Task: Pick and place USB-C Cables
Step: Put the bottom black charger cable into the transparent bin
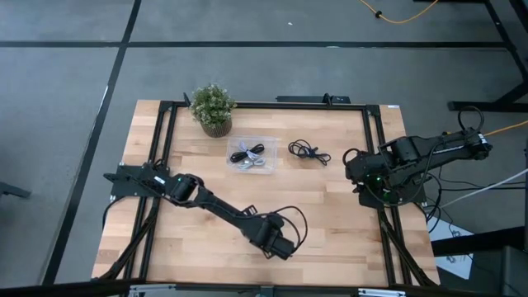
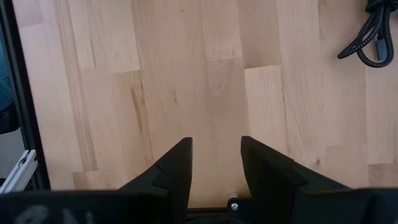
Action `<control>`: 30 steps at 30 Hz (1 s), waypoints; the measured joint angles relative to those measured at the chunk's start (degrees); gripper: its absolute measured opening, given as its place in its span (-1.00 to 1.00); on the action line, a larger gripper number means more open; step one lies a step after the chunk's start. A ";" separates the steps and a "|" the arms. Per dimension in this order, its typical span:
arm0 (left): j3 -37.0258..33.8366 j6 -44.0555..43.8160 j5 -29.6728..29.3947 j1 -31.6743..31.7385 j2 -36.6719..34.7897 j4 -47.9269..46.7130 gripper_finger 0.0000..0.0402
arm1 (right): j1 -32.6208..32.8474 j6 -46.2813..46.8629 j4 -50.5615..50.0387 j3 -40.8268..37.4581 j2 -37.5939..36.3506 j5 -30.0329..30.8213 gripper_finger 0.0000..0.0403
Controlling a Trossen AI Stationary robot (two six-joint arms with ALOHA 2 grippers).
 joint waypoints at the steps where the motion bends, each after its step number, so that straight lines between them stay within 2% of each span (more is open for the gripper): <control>1: 0.00 -0.01 -0.10 0.12 0.02 0.02 -0.51 | 0.00 -0.01 0.00 0.00 0.01 0.01 -0.30; 11: 1.61 0.07 -3.96 0.48 -1.09 -0.59 -0.51 | 0.00 -0.03 -0.02 0.00 0.00 -0.01 -0.30; 21: 1.70 1.92 -4.82 0.88 -1.14 -3.41 -0.51 | 0.00 -0.24 -0.02 0.00 0.02 -0.01 -0.30; 30: 1.26 4.02 -1.83 2.30 -0.43 -1.91 -0.51 | 0.00 -0.25 -0.02 0.01 0.02 -0.01 -0.30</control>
